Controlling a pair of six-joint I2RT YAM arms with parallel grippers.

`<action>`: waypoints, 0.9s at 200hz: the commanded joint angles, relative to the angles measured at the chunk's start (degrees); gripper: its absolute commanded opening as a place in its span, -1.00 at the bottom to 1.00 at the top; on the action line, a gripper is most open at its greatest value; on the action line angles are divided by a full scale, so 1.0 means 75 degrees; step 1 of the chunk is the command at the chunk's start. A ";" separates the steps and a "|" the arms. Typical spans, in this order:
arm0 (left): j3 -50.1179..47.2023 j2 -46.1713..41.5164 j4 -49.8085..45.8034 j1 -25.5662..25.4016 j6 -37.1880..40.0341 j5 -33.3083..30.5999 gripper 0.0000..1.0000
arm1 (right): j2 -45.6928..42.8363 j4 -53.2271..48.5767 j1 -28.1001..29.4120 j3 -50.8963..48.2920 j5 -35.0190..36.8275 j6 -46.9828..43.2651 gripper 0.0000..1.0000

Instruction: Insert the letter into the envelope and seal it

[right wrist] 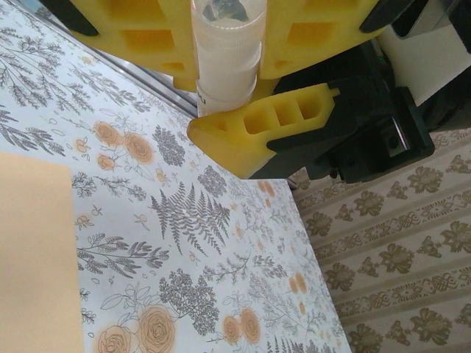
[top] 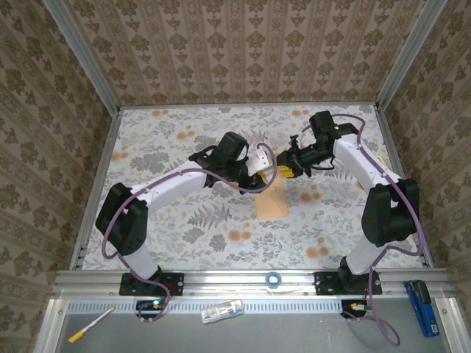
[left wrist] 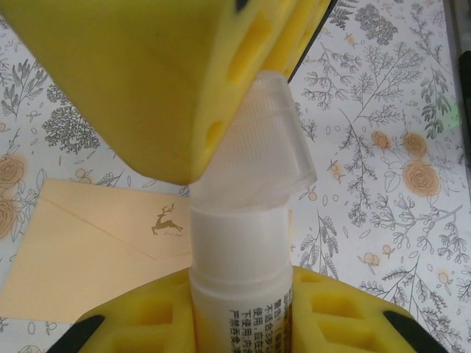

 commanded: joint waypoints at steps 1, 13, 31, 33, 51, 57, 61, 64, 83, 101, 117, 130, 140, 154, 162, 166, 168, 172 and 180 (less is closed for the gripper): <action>0.0008 -0.0472 0.0721 0.0143 -0.0231 0.0405 -1.00 | -0.0138 -0.0444 -0.0153 0.0086 0.0648 -0.0156 -0.54; 0.0006 -0.0438 0.0703 0.0154 -0.0234 0.0416 -1.00 | -0.0164 -0.0422 -0.0201 0.0089 0.0594 -0.0158 -0.54; 0.0006 -0.0381 0.0700 0.0160 -0.0246 0.0439 -1.00 | -0.0206 -0.0379 -0.0261 0.0063 0.0503 -0.0094 -0.55; 0.0006 -0.0379 0.0700 0.0155 -0.0252 0.0440 -1.00 | -0.0214 -0.0374 -0.0270 0.0066 0.0512 -0.0090 -0.55; 0.0018 -0.0366 0.0700 0.0157 -0.0257 0.0452 -1.00 | -0.0255 -0.0466 -0.0352 0.0113 0.0553 -0.0144 -0.55; 0.0008 -0.0364 0.0698 0.0157 -0.0242 0.0452 -1.00 | -0.0257 -0.0501 -0.0380 0.0119 0.0609 -0.0163 -0.55; 0.0006 -0.0356 0.0691 0.0164 -0.0251 0.0452 -1.00 | -0.0260 -0.0542 -0.0390 0.0134 0.0655 -0.0177 -0.55; 0.0009 -0.0360 0.0699 0.0173 -0.0255 0.0452 -1.00 | -0.0277 -0.0552 -0.0400 0.0141 0.0706 -0.0192 -0.55; -0.0023 -0.0379 0.0689 0.0180 -0.0263 0.0440 -1.00 | -0.0280 -0.0613 -0.0414 0.0149 0.0966 -0.0232 -0.55; -0.0040 -0.0391 0.0678 0.0204 -0.0269 0.0429 -1.00 | -0.0325 -0.0773 -0.0392 0.0215 0.1667 -0.0273 -0.55; -0.0085 -0.0434 0.0695 0.0231 -0.0269 0.0388 -1.00 | -0.0399 -0.0857 -0.0368 0.0221 0.2648 -0.0288 -0.54; -0.0144 -0.0460 0.0758 0.0259 -0.0293 0.0382 -1.00 | -0.0525 -0.0693 -0.0287 0.0070 0.3528 -0.0154 -0.55; -0.0169 -0.0458 0.0797 0.0283 -0.0325 0.0370 -1.00 | -0.0620 -0.0449 -0.0218 -0.0164 0.4158 0.0012 -0.55; -0.0205 -0.0472 0.0846 0.0313 -0.0372 0.0382 -1.00 | -0.0738 -0.0097 -0.0156 -0.0575 0.4908 0.0206 -0.55; -0.0228 -0.0481 0.0875 0.0320 -0.0395 0.0393 -1.00 | -0.0800 0.0171 -0.0114 -0.0844 0.5319 0.0322 -0.55; -0.0249 -0.0487 0.0903 0.0325 -0.0398 0.0394 -1.00 | -0.0834 0.0329 -0.0084 -0.1009 0.5483 0.0396 -0.55; -0.0260 -0.0488 0.0906 0.0320 -0.0407 0.0394 -1.00 | -0.0849 0.0413 -0.0076 -0.1090 0.5603 0.0425 -0.55; -0.0273 -0.0498 0.0921 0.0320 -0.0410 0.0395 -1.00 | -0.0877 0.0562 -0.0044 -0.1251 0.5779 0.0492 -0.56; -0.0307 -0.0511 0.0923 0.0318 -0.0418 0.0399 -1.00 | -0.0901 0.0803 0.0006 -0.1526 0.6106 0.0603 -0.56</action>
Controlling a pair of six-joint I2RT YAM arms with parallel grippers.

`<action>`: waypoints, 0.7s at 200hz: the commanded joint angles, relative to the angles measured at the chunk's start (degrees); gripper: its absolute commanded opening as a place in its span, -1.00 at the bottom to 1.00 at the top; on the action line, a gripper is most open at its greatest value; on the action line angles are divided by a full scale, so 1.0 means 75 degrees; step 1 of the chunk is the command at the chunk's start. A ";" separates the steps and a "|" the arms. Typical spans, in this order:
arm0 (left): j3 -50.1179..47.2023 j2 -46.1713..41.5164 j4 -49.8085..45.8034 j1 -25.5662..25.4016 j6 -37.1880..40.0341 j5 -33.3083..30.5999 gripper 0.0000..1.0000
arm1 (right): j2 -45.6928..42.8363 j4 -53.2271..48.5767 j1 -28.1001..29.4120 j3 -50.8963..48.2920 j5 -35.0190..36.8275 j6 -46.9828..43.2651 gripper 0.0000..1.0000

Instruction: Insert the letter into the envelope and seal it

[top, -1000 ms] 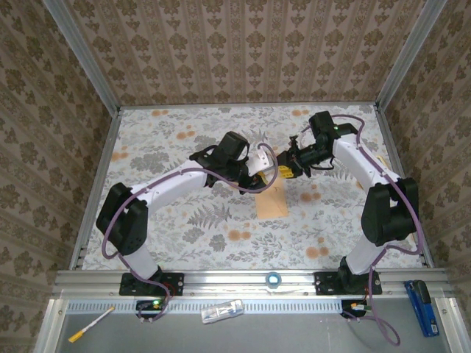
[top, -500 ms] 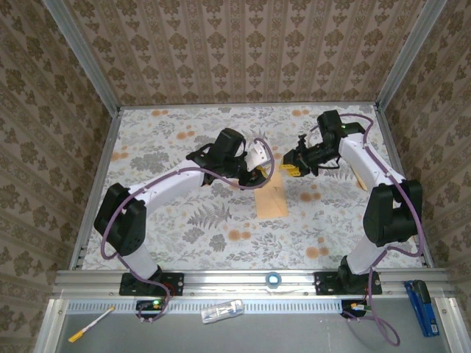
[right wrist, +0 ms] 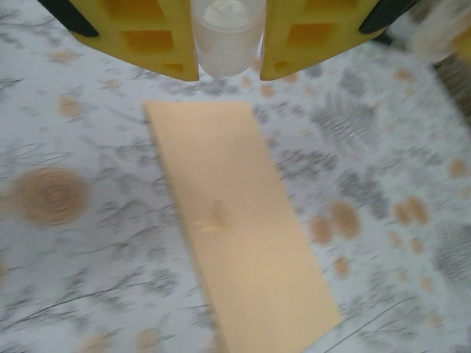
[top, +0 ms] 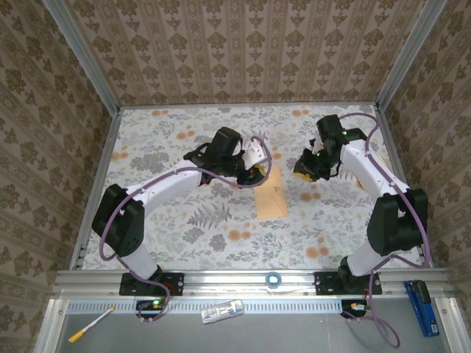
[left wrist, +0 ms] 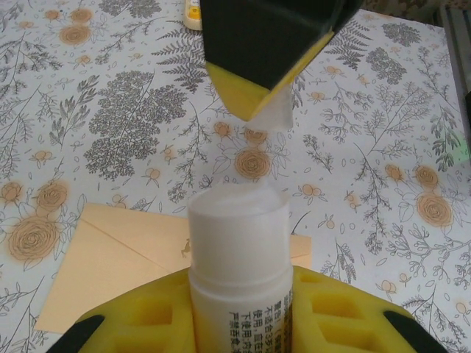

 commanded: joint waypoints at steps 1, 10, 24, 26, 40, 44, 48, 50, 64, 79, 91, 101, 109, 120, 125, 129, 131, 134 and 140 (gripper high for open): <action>-0.0148 -0.0334 0.0229 0.0029 -0.0198 0.0198 -1.00 | -0.0163 0.0705 0.0156 -0.0781 0.1883 0.0455 -0.56; -0.0171 -0.0350 0.0224 0.0041 -0.0196 0.0195 -1.00 | -0.0174 0.0939 0.0245 -0.1064 0.2277 0.0548 -0.56; -0.0237 -0.0398 0.0241 0.0056 -0.0212 0.0195 -1.00 | -0.0201 0.1294 0.0390 -0.1494 0.2764 0.0750 -0.56; -0.0248 -0.0397 0.0257 0.0057 -0.0218 0.0192 -1.00 | -0.0203 0.1365 0.0414 -0.1554 0.2817 0.0777 -0.56; -0.0308 -0.0436 0.0294 0.0075 -0.0234 0.0183 -1.00 | -0.0203 0.1654 0.0566 -0.1886 0.3172 0.0925 -0.56; -0.0319 -0.0439 0.0300 0.0076 -0.0235 0.0183 -1.00 | -0.0201 0.1713 0.0612 -0.1956 0.3292 0.0962 -0.56; -0.0336 -0.0444 0.0297 0.0082 -0.0235 0.0183 -1.00 | -0.0204 0.1788 0.0658 -0.2026 0.3403 0.0992 -0.57; -0.0337 -0.0450 0.0295 0.0081 -0.0235 0.0183 -1.00 | -0.0204 0.1819 0.0675 -0.2062 0.3443 0.1011 -0.56; -0.0381 -0.0468 0.0334 0.0095 -0.0257 0.0183 -1.00 | -0.0231 0.2151 0.0778 -0.2347 0.3650 0.1183 -0.57; -0.0418 -0.0478 0.0376 0.0110 -0.0282 0.0195 -1.00 | -0.0279 0.2474 0.0934 -0.2612 0.3860 0.1383 -0.57; -0.0442 -0.0480 0.0388 0.0115 -0.0293 0.0204 -1.00 | -0.0286 0.2581 0.1096 -0.2717 0.4069 0.1511 -0.57; -0.0476 -0.0487 0.0417 0.0117 -0.0311 0.0218 -1.00 | -0.0251 0.2653 0.1205 -0.2780 0.4204 0.1601 -0.54; -0.0515 -0.0500 0.0440 0.0127 -0.0316 0.0227 -1.00 | -0.0240 0.2722 0.1266 -0.2833 0.4290 0.1680 -0.53; -0.0549 -0.0516 0.0456 0.0138 -0.0317 0.0230 -1.00 | -0.0217 0.2831 0.1366 -0.2913 0.4396 0.1796 -0.50; -0.0571 -0.0524 0.0469 0.0146 -0.0316 0.0230 -1.00 | -0.0225 0.2888 0.1412 -0.2947 0.4437 0.1841 -0.50; -0.0575 -0.0530 0.0468 0.0151 -0.0322 0.0239 -1.00 | -0.0216 0.2924 0.1428 -0.2969 0.4456 0.1867 -0.50; -0.0582 -0.0542 0.0469 0.0151 -0.0324 0.0235 -1.00 | -0.0213 0.2930 0.1442 -0.2981 0.4468 0.1886 -0.50; -0.0583 -0.0538 0.0476 0.0150 -0.0328 0.0235 -1.00 | -0.0205 0.2949 0.1466 -0.2990 0.4487 0.1903 -0.50; -0.0616 -0.0550 0.0481 0.0158 -0.0339 0.0230 -1.00 | -0.0193 0.2955 0.1497 -0.3005 0.4523 0.1918 -0.50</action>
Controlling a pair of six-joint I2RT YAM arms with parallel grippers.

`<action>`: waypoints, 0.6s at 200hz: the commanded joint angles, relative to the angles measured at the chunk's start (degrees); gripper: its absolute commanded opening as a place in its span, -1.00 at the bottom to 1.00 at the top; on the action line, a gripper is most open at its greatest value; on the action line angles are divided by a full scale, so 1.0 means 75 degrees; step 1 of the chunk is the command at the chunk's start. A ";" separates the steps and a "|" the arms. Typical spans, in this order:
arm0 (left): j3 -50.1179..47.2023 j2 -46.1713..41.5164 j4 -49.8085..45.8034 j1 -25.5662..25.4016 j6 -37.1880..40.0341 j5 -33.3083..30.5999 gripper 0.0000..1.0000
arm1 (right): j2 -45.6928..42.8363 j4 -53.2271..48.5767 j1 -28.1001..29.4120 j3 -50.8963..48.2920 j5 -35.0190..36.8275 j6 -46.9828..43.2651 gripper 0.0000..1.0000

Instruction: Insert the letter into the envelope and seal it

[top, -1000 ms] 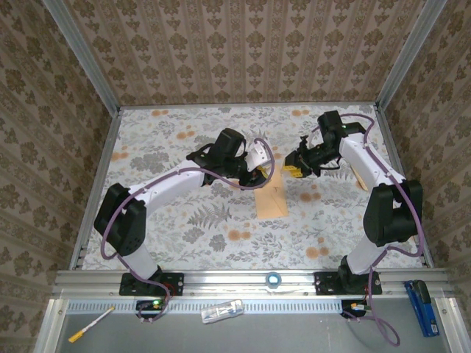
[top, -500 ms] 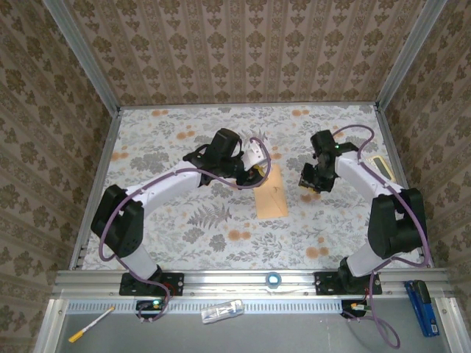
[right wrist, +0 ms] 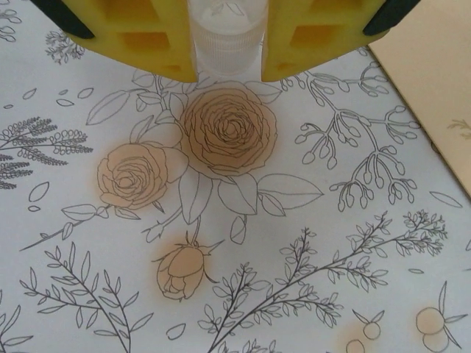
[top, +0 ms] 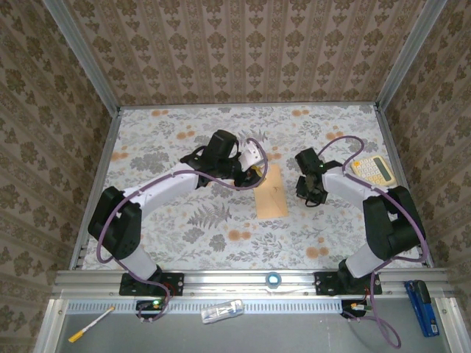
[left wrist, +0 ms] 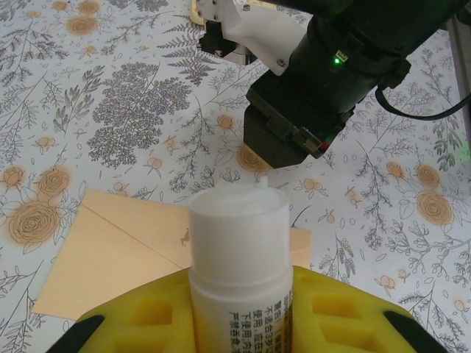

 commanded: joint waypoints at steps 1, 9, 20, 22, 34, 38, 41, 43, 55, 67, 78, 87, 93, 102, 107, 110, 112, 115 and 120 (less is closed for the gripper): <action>-0.0139 -0.0305 0.0178 0.0062 -0.0165 0.0225 -1.00 | -0.0100 0.0326 0.0149 -0.0165 0.0683 0.0430 -0.50; -0.0173 -0.0332 0.0201 0.0069 -0.0177 0.0236 -1.00 | -0.0051 0.0326 0.0164 -0.0162 0.0686 0.0457 -0.49; -0.0236 -0.0366 0.0263 0.0088 -0.0200 0.0239 -1.00 | 0.0043 0.0326 0.0185 -0.0187 0.0671 0.0477 -0.46; -0.0244 -0.0369 0.0270 0.0086 -0.0201 0.0246 -1.00 | 0.0070 0.0329 0.0184 -0.0194 0.0656 0.0478 -0.45; -0.0303 -0.0383 0.0284 0.0104 -0.0213 0.0260 -1.00 | 0.0149 0.0326 0.0208 -0.0195 0.0640 0.0506 -0.40; -0.0311 -0.0403 0.0287 0.0110 -0.0213 0.0268 -1.00 | 0.0172 0.0331 0.0227 -0.0210 0.0637 0.0516 -0.40; -0.0310 -0.0404 0.0284 0.0118 -0.0213 0.0272 -1.00 | 0.0181 0.0330 0.0239 -0.0208 0.0639 0.0528 -0.39; -0.0315 -0.0410 0.0284 0.0120 -0.0213 0.0272 -1.00 | 0.0192 0.0327 0.0250 -0.0208 0.0639 0.0535 -0.39; -0.0348 -0.0430 0.0294 0.0144 -0.0213 0.0283 -1.00 | 0.0201 0.0327 0.0269 -0.0228 0.0640 0.0557 -0.39; -0.0381 -0.0456 0.0304 0.0146 -0.0224 0.0277 -1.00 | 0.0211 0.0333 0.0283 -0.0231 0.0629 0.0577 -0.37; -0.0404 -0.0470 0.0318 0.0163 -0.0233 0.0295 -1.00 | 0.0256 0.0326 0.0290 -0.0217 0.0605 0.0576 -0.37; -0.0418 -0.0474 0.0319 0.0171 -0.0233 0.0306 -1.00 | 0.0270 0.0326 0.0284 -0.0191 0.0571 0.0556 -0.35; -0.0421 -0.0477 0.0319 0.0169 -0.0236 0.0318 -1.00 | 0.0270 0.0327 0.0293 -0.0174 0.0552 0.0536 -0.34; -0.0434 -0.0489 0.0325 0.0182 -0.0245 0.0318 -1.00 | 0.0293 0.0326 0.0306 -0.0154 0.0532 0.0516 -0.29; -0.0448 -0.0496 0.0339 0.0182 -0.0248 0.0319 -1.00 | 0.0297 0.0326 0.0308 -0.0149 0.0534 0.0512 -0.28; -0.0462 -0.0495 0.0342 0.0183 -0.0258 0.0318 -1.00 | 0.0313 0.0332 0.0305 -0.0158 0.0534 0.0517 -0.28; -0.0461 -0.0492 0.0351 0.0186 -0.0259 0.0318 -1.00 | 0.0316 0.0328 0.0311 -0.0151 0.0525 0.0512 -0.27; -0.0471 -0.0492 0.0363 0.0190 -0.0270 0.0324 -1.00 | 0.0315 0.0335 0.0307 -0.0148 0.0520 0.0516 -0.27; -0.0481 -0.0504 0.0377 0.0194 -0.0290 0.0330 -1.00 | 0.0330 0.0327 0.0306 -0.0149 0.0522 0.0518 -0.25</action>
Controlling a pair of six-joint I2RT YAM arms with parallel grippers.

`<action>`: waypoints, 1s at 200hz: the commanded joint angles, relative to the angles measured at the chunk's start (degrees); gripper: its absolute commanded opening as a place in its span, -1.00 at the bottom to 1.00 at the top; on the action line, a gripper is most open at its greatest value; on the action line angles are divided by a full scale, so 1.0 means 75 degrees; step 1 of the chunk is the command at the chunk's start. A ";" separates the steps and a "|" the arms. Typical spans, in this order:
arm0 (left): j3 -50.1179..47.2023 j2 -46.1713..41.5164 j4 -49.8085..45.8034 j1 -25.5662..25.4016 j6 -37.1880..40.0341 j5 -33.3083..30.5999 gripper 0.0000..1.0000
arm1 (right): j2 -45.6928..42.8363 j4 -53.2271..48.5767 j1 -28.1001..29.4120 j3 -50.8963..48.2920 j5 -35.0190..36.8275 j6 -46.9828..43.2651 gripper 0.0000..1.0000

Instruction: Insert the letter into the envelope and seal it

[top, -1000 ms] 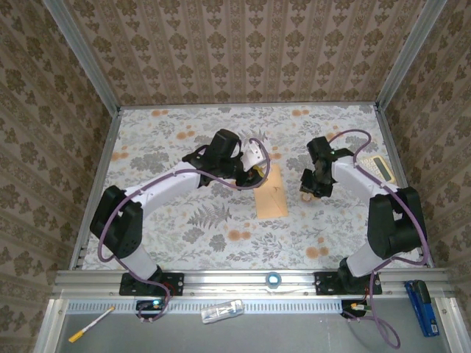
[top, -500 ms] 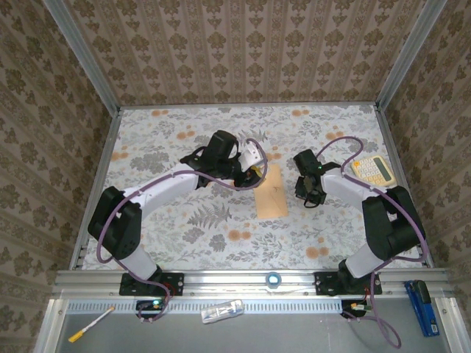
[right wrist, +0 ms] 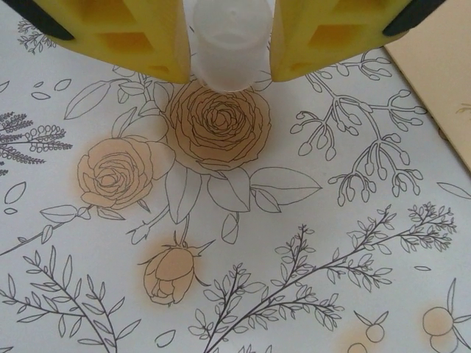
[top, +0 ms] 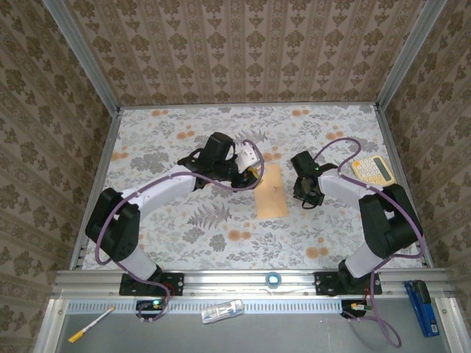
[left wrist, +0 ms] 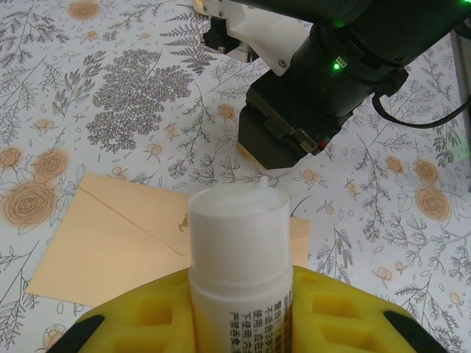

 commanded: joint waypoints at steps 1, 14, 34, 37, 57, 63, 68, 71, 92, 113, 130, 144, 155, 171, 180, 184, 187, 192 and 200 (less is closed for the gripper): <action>-0.0093 -0.0332 0.0223 0.0047 -0.0150 0.0245 -1.00 | 0.0154 0.0035 0.0064 -0.0021 0.0263 0.0154 -0.24; -0.0116 -0.0330 0.0261 0.0046 -0.0174 0.0255 -1.00 | 0.0174 0.0038 0.0066 -0.0003 0.0240 0.0140 -0.21; -0.0122 -0.0343 0.0246 0.0045 -0.0187 0.0257 -1.00 | 0.0177 0.0036 0.0071 0.0034 0.0174 0.0058 -0.18; -0.0120 -0.0356 0.0252 0.0048 -0.0187 0.0257 -1.00 | 0.0173 0.0026 0.0071 0.0046 0.0159 0.0049 -0.18; -0.0100 -0.0353 0.0196 0.0060 -0.0153 0.0260 -1.00 | 0.0175 -0.0193 0.0059 0.0187 -0.0016 -0.0072 -0.20; -0.0091 -0.0359 0.0182 0.0066 -0.0152 0.0258 -1.00 | 0.0164 -0.0276 0.0055 0.0246 -0.0054 -0.0116 -0.23; -0.0091 -0.0359 0.0172 0.0063 -0.0152 0.0267 -1.00 | 0.0170 -0.0335 0.0047 0.0287 -0.0100 -0.0153 -0.23; -0.0088 -0.0365 0.0171 0.0068 -0.0146 0.0269 -1.00 | 0.0167 -0.0373 0.0040 0.0324 -0.0151 -0.0178 -0.23; -0.0086 -0.0348 0.0170 0.0075 -0.0159 0.0275 -1.00 | 0.0301 -0.0680 -0.0073 0.0583 -0.0587 -0.0340 -0.26; -0.0059 -0.0322 0.0162 0.0069 -0.0152 0.0281 -1.00 | 0.0409 -0.0919 -0.0111 0.0792 -0.0786 -0.0465 -0.29; -0.0048 -0.0320 0.0159 0.0073 -0.0156 0.0272 -1.00 | 0.0530 -0.1212 -0.0175 0.0980 -0.0964 -0.0524 -0.28; -0.0040 -0.0307 0.0159 0.0070 -0.0152 0.0280 -1.00 | 0.0574 -0.1370 -0.0196 0.1078 -0.0950 -0.0586 -0.26; -0.0042 -0.0311 0.0158 0.0077 -0.0152 0.0281 -1.00 | 0.0602 -0.1479 -0.0217 0.1136 -0.0994 -0.0624 -0.26; -0.0041 -0.0295 0.0147 0.0085 -0.0158 0.0281 -1.00 | 0.0680 -0.1608 -0.0223 0.1217 -0.1030 -0.0721 -0.25; -0.0040 -0.0294 0.0147 0.0080 -0.0154 0.0281 -1.00 | 0.0728 -0.1669 -0.0235 0.1250 -0.1032 -0.0777 -0.26; -0.0039 -0.0294 0.0153 0.0089 -0.0152 0.0278 -1.00 | 0.0742 -0.1693 -0.0241 0.1262 -0.1032 -0.0797 -0.26; -0.0045 -0.0288 0.0158 0.0085 -0.0152 0.0280 -1.00 | 0.0771 -0.1694 -0.0242 0.1268 -0.1048 -0.0815 -0.26; -0.0045 -0.0285 0.0159 0.0083 -0.0152 0.0281 -1.00 | 0.0789 -0.1697 -0.0236 0.1275 -0.1075 -0.0833 -0.26; -0.0031 -0.0282 0.0165 0.0090 -0.0152 0.0281 -1.00 | 0.0831 -0.1687 -0.0232 0.1292 -0.1110 -0.0853 -0.26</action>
